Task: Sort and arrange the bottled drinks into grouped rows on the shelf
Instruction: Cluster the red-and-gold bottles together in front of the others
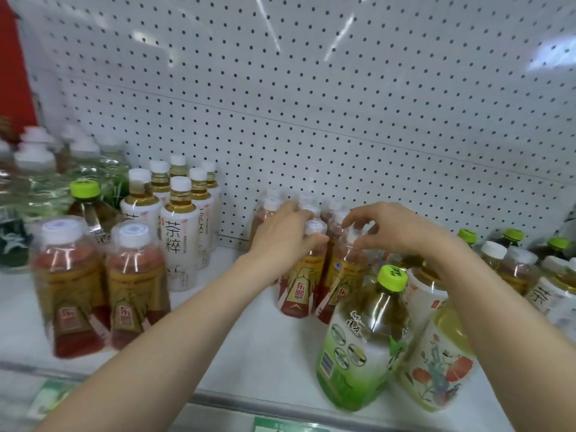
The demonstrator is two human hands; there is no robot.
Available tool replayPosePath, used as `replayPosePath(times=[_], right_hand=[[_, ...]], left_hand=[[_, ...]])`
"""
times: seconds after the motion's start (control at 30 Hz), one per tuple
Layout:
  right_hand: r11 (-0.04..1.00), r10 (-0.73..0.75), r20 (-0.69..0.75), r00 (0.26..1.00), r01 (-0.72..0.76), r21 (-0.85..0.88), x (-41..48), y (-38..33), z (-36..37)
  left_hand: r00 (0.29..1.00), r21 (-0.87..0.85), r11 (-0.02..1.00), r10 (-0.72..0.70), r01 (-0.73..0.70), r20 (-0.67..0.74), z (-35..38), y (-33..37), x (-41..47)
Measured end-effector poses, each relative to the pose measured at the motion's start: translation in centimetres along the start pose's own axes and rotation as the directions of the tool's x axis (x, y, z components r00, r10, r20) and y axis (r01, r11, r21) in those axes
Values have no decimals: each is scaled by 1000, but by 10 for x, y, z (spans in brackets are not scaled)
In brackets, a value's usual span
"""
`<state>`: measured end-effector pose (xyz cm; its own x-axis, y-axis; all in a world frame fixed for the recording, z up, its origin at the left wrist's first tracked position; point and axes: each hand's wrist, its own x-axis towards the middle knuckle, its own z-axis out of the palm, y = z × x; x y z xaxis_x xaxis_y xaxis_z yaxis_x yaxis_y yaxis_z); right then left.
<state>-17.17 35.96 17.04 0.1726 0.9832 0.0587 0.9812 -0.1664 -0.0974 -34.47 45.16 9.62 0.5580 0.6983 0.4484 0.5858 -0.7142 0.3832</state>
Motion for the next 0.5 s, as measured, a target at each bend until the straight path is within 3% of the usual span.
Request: replayPosePath(times=[0.07, 0.13, 0.2, 0.27, 0.4, 0.5], right_hand=[[997, 6, 16, 1000, -4, -83, -3, -6, -2], [991, -34, -77, 996, 24, -128, -8, -21, -6], [994, -110, -192, 975, 109, -21, -16, -49, -10], [967, -189, -219, 957, 221, 130, -27, -88, -9], [905, -302, -205, 931, 348, 245, -29, -175, 16], [863, -341, -233, 911, 402, 306, -19, -226, 44]], left_hand=[[1000, -11, 1000, 23, -23, -20, -10, -1, -15], [990, -11, 997, 74, -76, -117, -27, -8, -35], [953, 12, 988, 154, -156, -261, -49, -22, -65], [898, 31, 979, 196, -200, -395, -73, -44, -98], [887, 112, 994, 59, -8, -459, -130, -108, -143], [942, 206, 970, -52, 126, -331, -158, -152, -156]])
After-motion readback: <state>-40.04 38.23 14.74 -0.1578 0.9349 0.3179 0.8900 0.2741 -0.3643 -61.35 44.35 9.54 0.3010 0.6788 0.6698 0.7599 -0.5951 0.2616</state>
